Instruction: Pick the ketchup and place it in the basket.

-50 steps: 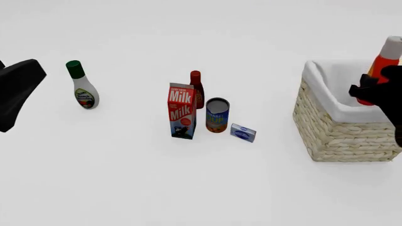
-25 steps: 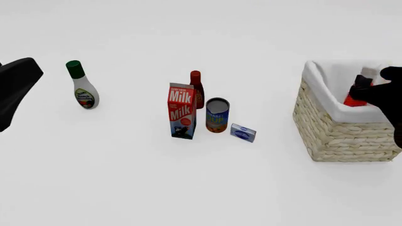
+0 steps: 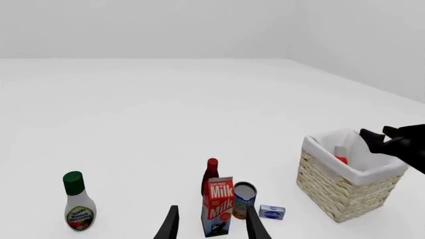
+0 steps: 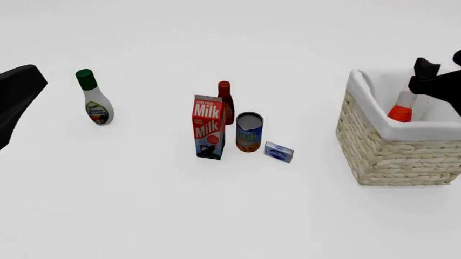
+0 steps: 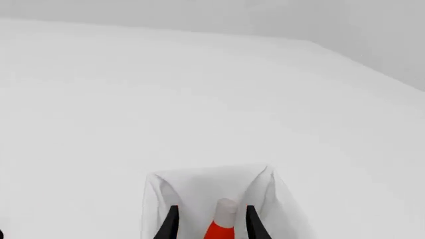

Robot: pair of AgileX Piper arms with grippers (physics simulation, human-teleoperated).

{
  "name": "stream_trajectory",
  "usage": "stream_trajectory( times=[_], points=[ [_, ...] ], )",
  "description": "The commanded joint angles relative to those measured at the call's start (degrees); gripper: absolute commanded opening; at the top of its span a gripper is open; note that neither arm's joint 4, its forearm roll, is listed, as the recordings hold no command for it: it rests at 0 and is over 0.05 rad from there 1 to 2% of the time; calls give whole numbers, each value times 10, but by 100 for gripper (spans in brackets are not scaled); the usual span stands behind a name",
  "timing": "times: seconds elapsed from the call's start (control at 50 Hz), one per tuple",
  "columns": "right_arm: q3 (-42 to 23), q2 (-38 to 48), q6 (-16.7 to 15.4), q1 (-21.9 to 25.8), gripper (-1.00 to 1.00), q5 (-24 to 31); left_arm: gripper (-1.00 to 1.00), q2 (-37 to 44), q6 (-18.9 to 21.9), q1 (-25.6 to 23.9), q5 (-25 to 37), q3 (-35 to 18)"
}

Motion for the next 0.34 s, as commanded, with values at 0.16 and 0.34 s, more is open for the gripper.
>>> stream_trajectory(
  times=[0.16,0.34],
  points=[
    [-25,-122,-2,54,100,84,100,-6,-4,1,-1,5],
    [-15,-167,-16,73,100,102,100,-10,-7,2,-1,7]
  ],
)
